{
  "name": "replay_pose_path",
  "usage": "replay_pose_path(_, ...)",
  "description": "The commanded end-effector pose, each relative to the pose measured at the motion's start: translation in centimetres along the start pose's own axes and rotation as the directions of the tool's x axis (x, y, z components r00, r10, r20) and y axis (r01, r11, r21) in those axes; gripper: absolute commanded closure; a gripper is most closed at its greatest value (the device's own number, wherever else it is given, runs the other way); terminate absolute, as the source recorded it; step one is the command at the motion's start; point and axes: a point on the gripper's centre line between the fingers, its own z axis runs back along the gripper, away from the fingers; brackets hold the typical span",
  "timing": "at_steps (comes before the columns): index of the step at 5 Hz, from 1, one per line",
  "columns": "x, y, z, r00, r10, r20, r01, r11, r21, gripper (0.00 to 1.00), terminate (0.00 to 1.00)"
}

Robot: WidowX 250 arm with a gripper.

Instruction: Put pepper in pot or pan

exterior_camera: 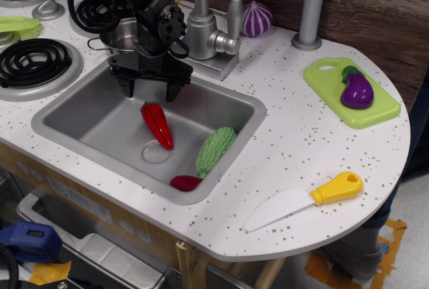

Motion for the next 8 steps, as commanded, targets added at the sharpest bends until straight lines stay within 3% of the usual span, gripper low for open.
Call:
replay_pose_path(1, 0.0, 0.0, 0.0, 1.000, 0.000, 0.000, 0.000, 1.000, 0.000, 0.00, 0.00)
replay_pose_path(2, 0.2, -0.3, -1.7, 0.999, 0.017, 0.030, -0.016, 0.999, -0.032, 0.00, 0.00)
replay_pose_path(5, 0.2, -0.3, -5.1, 0.997, 0.077, 0.015, -0.076, 0.994, -0.085, 0.00, 0.00)
replay_pose_path(6, -0.4, -0.4, -5.3, 0.993, 0.115, 0.009, -0.114, 0.990, -0.083, 1.00, 0.00)
replay_pose_path(8, 0.7, 0.3, 0.5, 0.993, 0.113, -0.038, -0.114, 0.993, -0.022, 1.00, 0.00)
